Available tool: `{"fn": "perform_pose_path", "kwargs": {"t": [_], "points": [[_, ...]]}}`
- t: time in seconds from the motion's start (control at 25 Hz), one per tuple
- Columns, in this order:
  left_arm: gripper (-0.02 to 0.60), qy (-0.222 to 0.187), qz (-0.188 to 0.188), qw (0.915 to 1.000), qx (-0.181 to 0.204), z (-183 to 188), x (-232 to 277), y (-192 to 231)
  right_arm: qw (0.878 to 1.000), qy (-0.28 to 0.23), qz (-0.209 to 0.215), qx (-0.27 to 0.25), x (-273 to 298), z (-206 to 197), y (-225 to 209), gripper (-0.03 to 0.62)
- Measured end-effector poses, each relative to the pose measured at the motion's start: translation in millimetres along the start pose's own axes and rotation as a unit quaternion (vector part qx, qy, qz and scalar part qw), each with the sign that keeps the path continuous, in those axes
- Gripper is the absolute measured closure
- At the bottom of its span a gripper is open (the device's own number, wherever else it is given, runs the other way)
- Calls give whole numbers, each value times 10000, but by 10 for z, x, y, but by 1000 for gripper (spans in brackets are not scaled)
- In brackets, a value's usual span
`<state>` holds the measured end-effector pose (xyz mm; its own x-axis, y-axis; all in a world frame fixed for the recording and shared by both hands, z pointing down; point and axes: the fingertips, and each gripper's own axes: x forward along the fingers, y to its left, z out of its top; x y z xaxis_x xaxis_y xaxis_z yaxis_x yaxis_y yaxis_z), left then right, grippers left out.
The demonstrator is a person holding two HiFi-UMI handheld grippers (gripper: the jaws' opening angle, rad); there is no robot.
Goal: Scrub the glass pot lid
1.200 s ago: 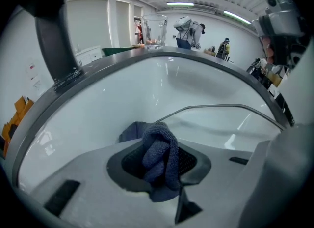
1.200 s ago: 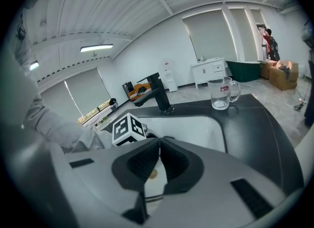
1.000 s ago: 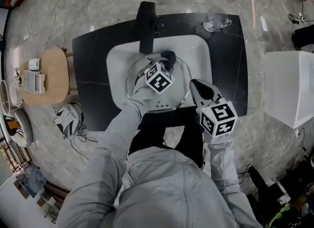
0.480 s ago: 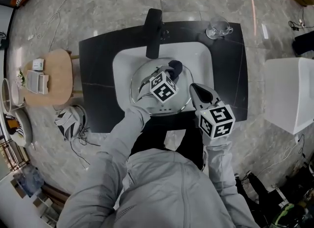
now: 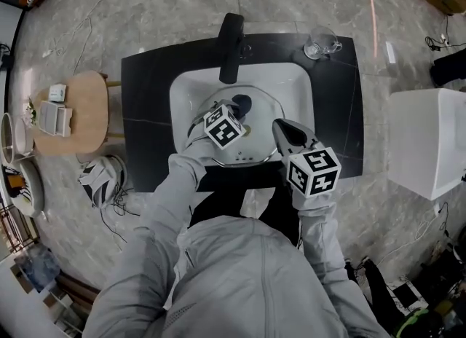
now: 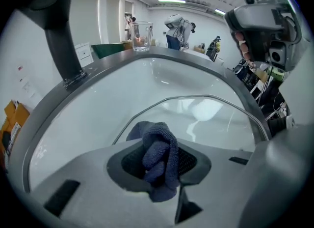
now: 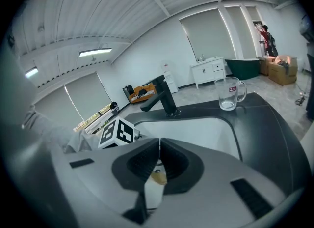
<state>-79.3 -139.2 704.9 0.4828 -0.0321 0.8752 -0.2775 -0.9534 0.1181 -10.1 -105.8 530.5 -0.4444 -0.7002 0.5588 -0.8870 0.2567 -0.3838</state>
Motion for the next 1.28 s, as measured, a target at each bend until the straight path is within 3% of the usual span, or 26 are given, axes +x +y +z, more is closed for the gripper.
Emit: {"fn": "perform_pose_path", "kwargs": {"t": [0.24, 0.6, 0.76, 1.04, 1.28], "points": [[469, 345, 154, 9990, -239, -310, -173, 140, 9998, 124, 121, 18, 29, 23, 64, 563], [469, 959, 805, 9916, -324, -698, -397, 395, 9978, 398, 441, -310, 115, 120, 101, 563], [469, 1237, 806, 9883, -396, -801, -387, 355, 9961, 502, 565, -465, 102, 216, 42, 563], [469, 986, 463, 9848, -1350, -772, -344, 209, 9929, 726, 698, -637, 95, 239, -138, 563], [469, 692, 318, 9806, -1807, -576, -261, 164, 9910, 855, 800, -644, 80, 200, -244, 563]]}}
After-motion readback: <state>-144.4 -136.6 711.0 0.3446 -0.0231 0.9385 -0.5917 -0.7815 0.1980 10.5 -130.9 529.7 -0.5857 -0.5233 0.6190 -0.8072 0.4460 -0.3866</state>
